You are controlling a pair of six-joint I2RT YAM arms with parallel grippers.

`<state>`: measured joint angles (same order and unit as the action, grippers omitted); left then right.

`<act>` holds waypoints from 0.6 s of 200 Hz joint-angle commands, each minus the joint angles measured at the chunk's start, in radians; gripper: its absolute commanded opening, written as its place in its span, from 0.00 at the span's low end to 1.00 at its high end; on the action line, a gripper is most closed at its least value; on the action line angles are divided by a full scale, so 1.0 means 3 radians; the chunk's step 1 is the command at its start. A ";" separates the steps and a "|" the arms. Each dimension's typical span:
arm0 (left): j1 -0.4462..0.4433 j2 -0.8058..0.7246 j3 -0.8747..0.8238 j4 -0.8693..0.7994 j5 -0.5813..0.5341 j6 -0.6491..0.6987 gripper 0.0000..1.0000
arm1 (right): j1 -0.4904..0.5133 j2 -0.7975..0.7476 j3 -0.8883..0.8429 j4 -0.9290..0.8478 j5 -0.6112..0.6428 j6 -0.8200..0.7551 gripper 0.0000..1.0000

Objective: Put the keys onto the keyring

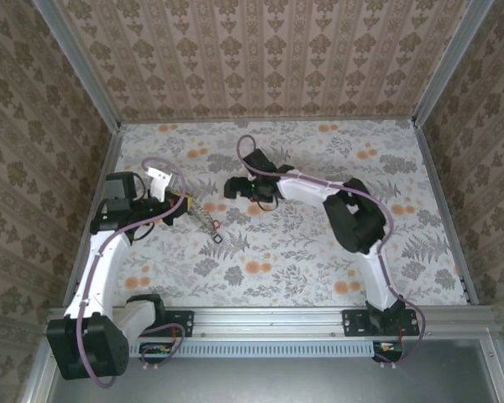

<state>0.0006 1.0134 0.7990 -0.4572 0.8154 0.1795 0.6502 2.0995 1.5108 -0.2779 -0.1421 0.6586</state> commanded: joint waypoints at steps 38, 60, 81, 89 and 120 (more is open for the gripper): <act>-0.0231 0.0160 0.0224 -0.0152 0.0078 0.0113 0.00 | 0.0004 -0.1529 -0.1216 -0.0459 0.0739 -0.0350 1.00; -0.0270 0.0227 0.0275 -0.0138 -0.0031 0.0197 0.00 | -0.0099 -0.1689 -0.1128 -0.0686 0.1077 0.0060 1.00; -0.0325 0.0365 0.0373 -0.0128 -0.0025 0.0325 0.00 | -0.0309 -0.1645 -0.1331 0.0178 0.0274 0.0773 0.81; -0.0375 0.0427 0.0415 -0.0154 -0.0049 0.0420 0.00 | -0.0307 -0.1500 -0.1253 0.0322 0.0198 0.0994 0.72; -0.0745 0.0445 0.0521 -0.0264 -0.0521 0.0857 0.00 | -0.0318 -0.0881 -0.0887 0.0580 -0.0032 0.1165 0.44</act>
<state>-0.1455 1.1610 0.9077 -0.5018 0.7544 0.2970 0.5495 1.7180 1.2007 -0.2256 -0.0532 0.8715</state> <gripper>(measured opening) 0.055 0.508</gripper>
